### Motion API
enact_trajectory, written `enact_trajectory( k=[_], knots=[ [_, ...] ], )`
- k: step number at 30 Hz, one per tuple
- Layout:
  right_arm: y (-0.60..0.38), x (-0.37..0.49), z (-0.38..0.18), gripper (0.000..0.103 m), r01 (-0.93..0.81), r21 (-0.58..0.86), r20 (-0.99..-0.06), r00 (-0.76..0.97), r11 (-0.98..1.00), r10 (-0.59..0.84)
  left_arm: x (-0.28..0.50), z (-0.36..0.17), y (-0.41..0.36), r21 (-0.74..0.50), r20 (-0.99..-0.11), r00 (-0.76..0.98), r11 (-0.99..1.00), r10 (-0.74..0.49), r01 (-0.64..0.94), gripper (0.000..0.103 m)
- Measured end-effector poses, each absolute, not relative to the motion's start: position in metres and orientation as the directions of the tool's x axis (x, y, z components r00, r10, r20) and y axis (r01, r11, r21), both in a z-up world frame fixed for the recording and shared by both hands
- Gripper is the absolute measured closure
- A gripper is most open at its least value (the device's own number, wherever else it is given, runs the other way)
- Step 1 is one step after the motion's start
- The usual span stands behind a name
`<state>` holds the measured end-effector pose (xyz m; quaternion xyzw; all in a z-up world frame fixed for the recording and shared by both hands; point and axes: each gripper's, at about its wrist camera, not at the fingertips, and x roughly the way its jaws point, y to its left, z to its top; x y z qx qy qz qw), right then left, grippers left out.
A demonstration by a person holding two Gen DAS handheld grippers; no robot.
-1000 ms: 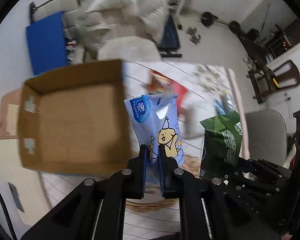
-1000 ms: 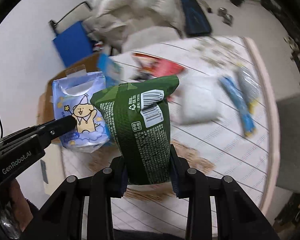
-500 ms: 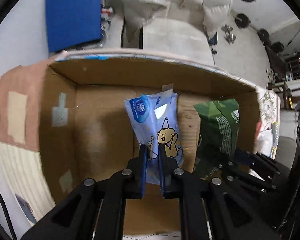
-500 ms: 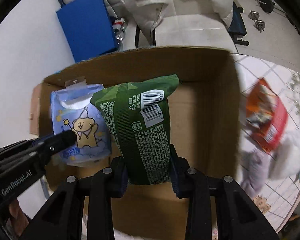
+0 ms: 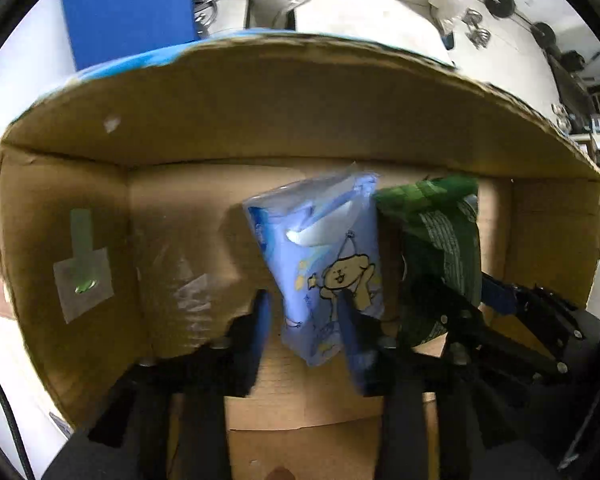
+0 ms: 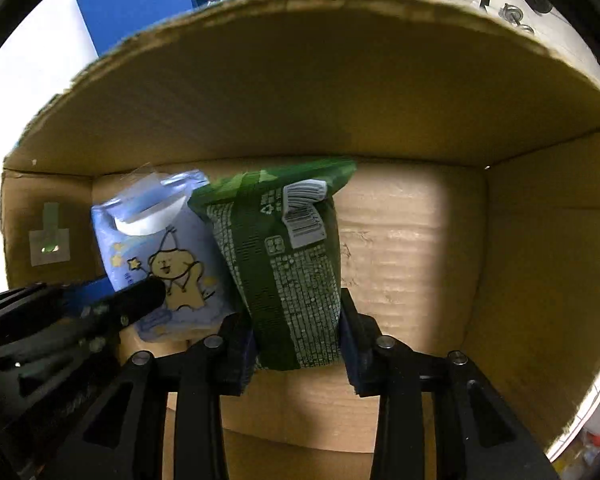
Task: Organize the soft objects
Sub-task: 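Lower both packs into the cardboard box and open both tools, then grasp the lilac towel with the left tool while the right tool grasps the white cotton bag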
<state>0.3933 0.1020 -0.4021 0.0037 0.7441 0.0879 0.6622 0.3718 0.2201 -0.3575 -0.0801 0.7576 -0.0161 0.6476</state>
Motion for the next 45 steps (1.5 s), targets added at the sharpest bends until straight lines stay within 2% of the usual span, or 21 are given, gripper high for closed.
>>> enact_trajectory(
  k=[1, 3, 5, 6, 8, 10, 11, 12, 14, 19, 31, 40, 43, 45],
  knots=[
    [0.101, 0.393, -0.402, 0.054, -0.109, 0.128, -0.985, -0.126, 0.986, 0.114, 0.371, -0.356, 0.222, -0.12, -0.98, -0.144, 0.987, -0.135, -0.107, 0.063],
    [0.096, 0.394, -0.401, 0.039, -0.099, 0.113, -0.987, -0.124, 0.989, 0.101, 0.367, -0.349, 0.229, -0.101, -0.985, -0.13, 0.987, -0.117, -0.127, 0.038],
    [0.09, 0.392, -0.394, 0.031, -0.091, 0.112, -0.987, -0.121, 0.99, 0.101, 0.36, -0.339, 0.236, -0.076, -0.991, -0.103, 0.987, -0.091, -0.143, 0.023],
    [0.087, 0.391, -0.39, 0.023, -0.089, 0.114, -0.987, -0.121, 0.989, 0.103, 0.359, -0.334, 0.24, -0.071, -0.992, -0.093, 0.987, -0.086, -0.147, 0.021],
    [0.082, 0.385, -0.378, 0.014, -0.101, 0.115, -0.988, -0.113, 0.988, 0.103, 0.35, -0.319, 0.241, -0.058, -0.995, -0.07, 0.985, -0.07, -0.16, 0.021],
    [0.08, 0.377, -0.362, 0.012, -0.124, 0.106, -0.991, -0.095, 0.987, 0.094, 0.345, -0.309, 0.245, -0.051, -0.997, -0.044, 0.985, -0.059, -0.164, 0.017],
    [0.079, 0.372, -0.353, 0.01, -0.136, 0.105, -0.992, -0.085, 0.985, 0.094, 0.335, -0.296, 0.245, -0.037, -0.999, -0.016, 0.986, -0.04, -0.165, 0.012],
    [0.079, 0.366, -0.345, 0.004, -0.144, 0.104, -0.993, -0.076, 0.984, 0.094, 0.331, -0.289, 0.245, -0.027, -1.0, 0.005, 0.986, -0.026, -0.162, 0.006],
    [0.075, 0.358, -0.324, 0.0, -0.163, 0.096, -0.995, -0.043, 0.982, 0.09, 0.322, -0.271, 0.244, -0.007, -0.998, 0.056, 0.989, 0.002, -0.147, 0.005],
    [0.077, 0.328, -0.278, 0.0, -0.204, 0.049, -0.996, 0.065, 0.978, 0.064, 0.297, -0.242, 0.24, -0.015, -0.989, 0.15, 0.991, 0.006, -0.137, 0.002],
    [0.071, 0.257, -0.204, 0.0, -0.187, 0.066, -0.972, 0.208, 0.98, 0.105, 0.221, -0.171, 0.229, 0.003, -0.939, 0.337, 0.982, 0.068, -0.19, 0.0],
    [0.043, 0.225, -0.182, 0.0, -0.177, 0.164, -0.958, 0.204, 0.97, 0.199, 0.204, -0.147, 0.195, -0.046, -0.939, 0.343, 0.986, 0.013, -0.162, 0.0],
    [0.001, 0.227, -0.18, 0.0, -0.13, 0.194, -0.957, 0.194, 0.972, 0.217, 0.216, -0.142, 0.158, -0.043, -0.939, 0.345, 0.992, 0.001, -0.12, 0.0],
    [-0.036, 0.234, -0.18, 0.0, -0.089, 0.16, -0.963, 0.206, 0.983, 0.175, 0.225, -0.146, 0.134, -0.045, -0.944, 0.329, 0.994, -0.008, -0.104, 0.0]
  ],
)
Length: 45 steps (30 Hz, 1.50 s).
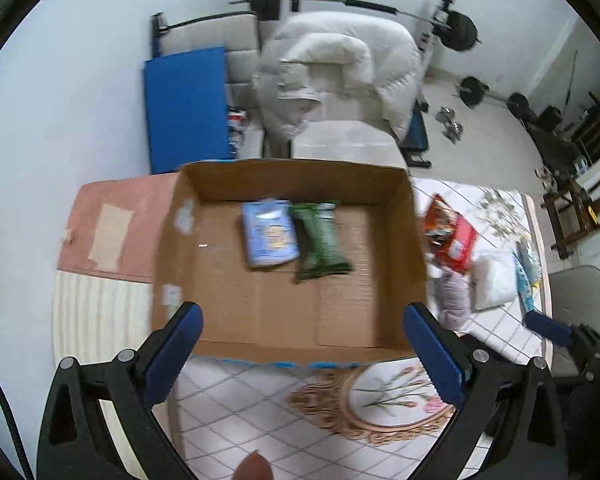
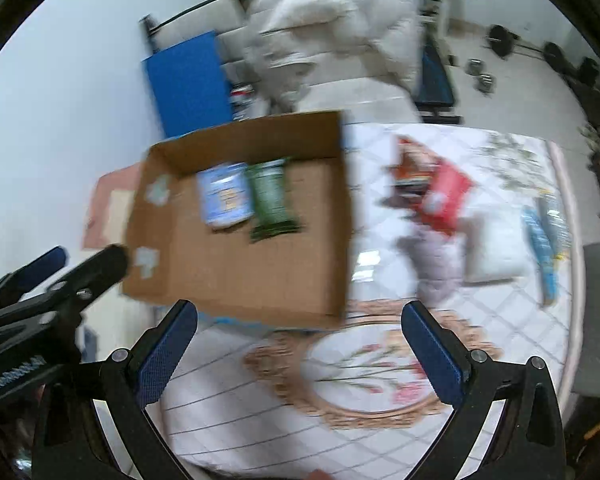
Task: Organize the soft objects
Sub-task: 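Grasp the lilac towel with the left tool while the right tool grasps the white cotton bag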
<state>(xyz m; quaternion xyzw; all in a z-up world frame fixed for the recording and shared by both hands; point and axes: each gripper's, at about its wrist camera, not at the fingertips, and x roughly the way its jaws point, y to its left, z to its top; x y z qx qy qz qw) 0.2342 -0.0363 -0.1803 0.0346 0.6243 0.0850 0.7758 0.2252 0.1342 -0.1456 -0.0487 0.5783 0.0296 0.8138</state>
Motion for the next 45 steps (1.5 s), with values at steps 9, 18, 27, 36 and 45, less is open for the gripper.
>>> enact_trajectory(
  k=[9, 18, 27, 36, 45],
  knots=[
    [-0.241, 0.287, -0.228, 0.0, 0.143, 0.052, -0.992, 0.125, 0.988, 0.034, 0.301, -0.246, -0.035, -0.13, -0.987, 0.095, 0.991, -0.13, 0.013, 0.001],
    [-0.328, 0.33, -0.293, 0.0, 0.182, 0.129, -0.991, -0.011, 0.975, 0.134, 0.325, -0.365, -0.105, -0.079, -0.988, -0.134, 0.997, -0.081, -0.017, 0.023],
    [-0.288, 0.36, -0.356, 0.0, 0.134, 0.194, -0.966, -0.149, 0.972, 0.213, 0.311, -0.405, -0.096, -0.071, -0.979, -0.182, 0.991, -0.092, -0.117, 0.062],
    [-0.267, 0.363, -0.399, 0.002, 0.107, 0.119, -0.962, -0.235, 0.987, 0.141, 0.296, -0.4, -0.099, -0.064, -0.989, -0.128, 0.994, -0.076, -0.094, 0.075],
    [-0.285, 0.331, -0.356, 0.031, 0.157, 0.118, -0.978, -0.152, 0.981, 0.142, 0.276, -0.322, -0.099, -0.134, -0.991, -0.006, 0.99, -0.134, -0.043, 0.078]
  ],
)
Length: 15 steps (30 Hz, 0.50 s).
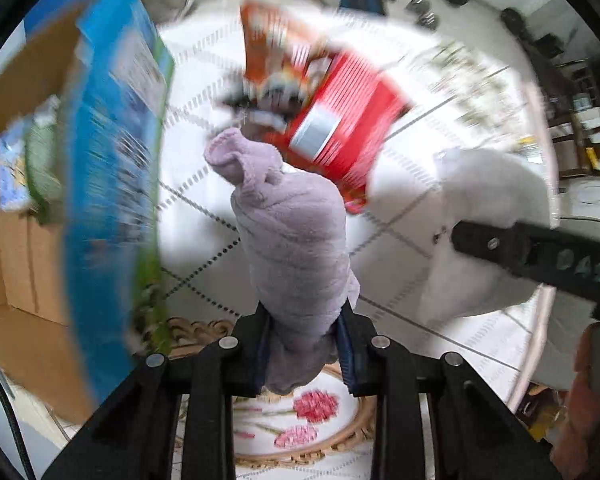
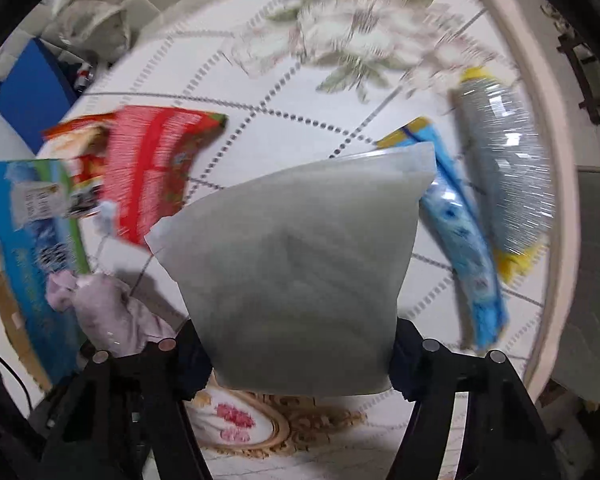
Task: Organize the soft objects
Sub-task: 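Grasp the lilac towel with the left tool while the right tool grasps the white cotton bag, then place the towel and cotton bag into the box and open both tools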
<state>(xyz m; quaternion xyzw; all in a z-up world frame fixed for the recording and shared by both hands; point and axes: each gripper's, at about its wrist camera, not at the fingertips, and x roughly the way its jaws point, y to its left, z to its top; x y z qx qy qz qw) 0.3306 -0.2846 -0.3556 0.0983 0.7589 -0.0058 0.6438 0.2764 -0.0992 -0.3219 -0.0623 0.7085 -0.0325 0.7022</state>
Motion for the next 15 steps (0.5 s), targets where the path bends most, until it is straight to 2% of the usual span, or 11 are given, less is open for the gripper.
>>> enact_trajectory(
  k=[5, 8, 12, 15],
  knots=[
    [-0.266, 0.307, -0.275, 0.032, 0.117, 0.187, -0.981, -0.032, 0.975, 0.192, 0.264, -0.218, -0.063, -0.216, -0.966, 0.139, 0.976, -0.217, 0.02, 0.078],
    [-0.236, 0.3, -0.224, 0.032, 0.061, 0.231, -0.973, 0.038, 0.971, 0.229, 0.262, -0.169, -0.019, -0.203, -0.957, 0.204, 0.978, -0.207, 0.044, 0.078],
    [-0.17, 0.295, -0.179, 0.031, -0.023, 0.3, -0.95, 0.082, 0.954, 0.301, 0.257, -0.143, 0.059, -0.155, -0.965, 0.21, 0.988, -0.155, 0.015, 0.078],
    [-0.1, 0.289, -0.179, 0.032, -0.07, 0.346, -0.935, 0.053, 0.936, 0.35, 0.257, -0.156, 0.118, -0.114, -0.977, 0.182, 0.993, -0.107, -0.026, 0.078]
  ],
)
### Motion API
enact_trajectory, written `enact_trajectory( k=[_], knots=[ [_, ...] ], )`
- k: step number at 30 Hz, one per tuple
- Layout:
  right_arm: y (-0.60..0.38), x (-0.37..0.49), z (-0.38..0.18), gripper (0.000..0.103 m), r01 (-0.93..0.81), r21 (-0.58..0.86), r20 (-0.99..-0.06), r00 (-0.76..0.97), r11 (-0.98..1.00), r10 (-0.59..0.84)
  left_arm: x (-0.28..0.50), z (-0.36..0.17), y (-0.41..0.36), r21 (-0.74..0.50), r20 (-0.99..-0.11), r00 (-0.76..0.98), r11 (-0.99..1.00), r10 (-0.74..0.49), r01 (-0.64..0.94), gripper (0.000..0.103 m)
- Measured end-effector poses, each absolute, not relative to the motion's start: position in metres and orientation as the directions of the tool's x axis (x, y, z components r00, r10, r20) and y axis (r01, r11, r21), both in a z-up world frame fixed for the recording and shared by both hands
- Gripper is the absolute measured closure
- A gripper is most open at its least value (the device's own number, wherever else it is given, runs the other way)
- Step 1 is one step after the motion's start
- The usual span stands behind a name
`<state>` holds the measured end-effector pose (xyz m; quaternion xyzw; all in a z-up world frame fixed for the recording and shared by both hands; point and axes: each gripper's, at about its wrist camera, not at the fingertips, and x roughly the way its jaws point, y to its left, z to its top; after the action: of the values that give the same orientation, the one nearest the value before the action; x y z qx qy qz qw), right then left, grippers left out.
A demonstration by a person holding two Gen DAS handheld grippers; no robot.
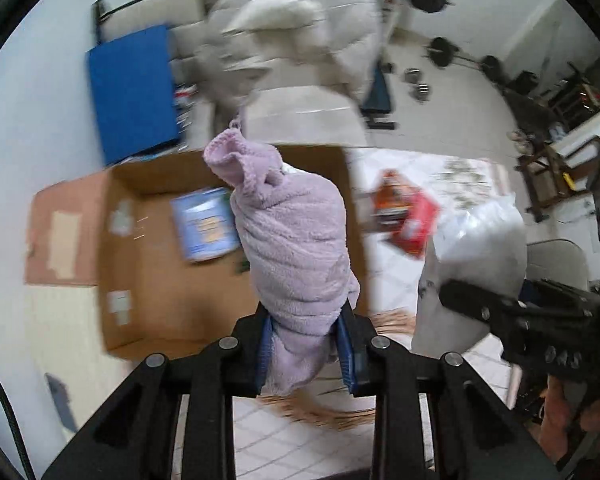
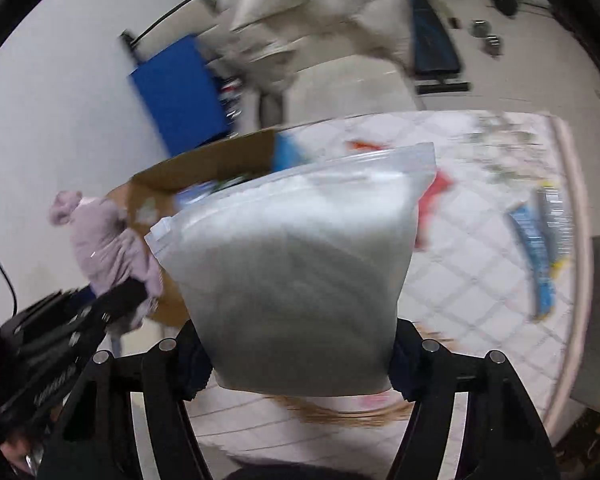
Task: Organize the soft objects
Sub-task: 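Place the towel and cotton bag into the box and open both tools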
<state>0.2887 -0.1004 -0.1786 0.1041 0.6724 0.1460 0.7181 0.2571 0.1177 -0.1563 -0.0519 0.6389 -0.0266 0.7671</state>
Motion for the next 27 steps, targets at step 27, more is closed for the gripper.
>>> enact_trajectory(
  k=[27],
  knots=[
    [0.085, 0.283, -0.383, 0.031, -0.086, 0.214, -0.955, -0.23, 0.973, 0.19, 0.27, -0.384, 0.215, -0.249, -0.91, -0.296, 0.954, -0.29, -0.169, 0.076]
  ],
)
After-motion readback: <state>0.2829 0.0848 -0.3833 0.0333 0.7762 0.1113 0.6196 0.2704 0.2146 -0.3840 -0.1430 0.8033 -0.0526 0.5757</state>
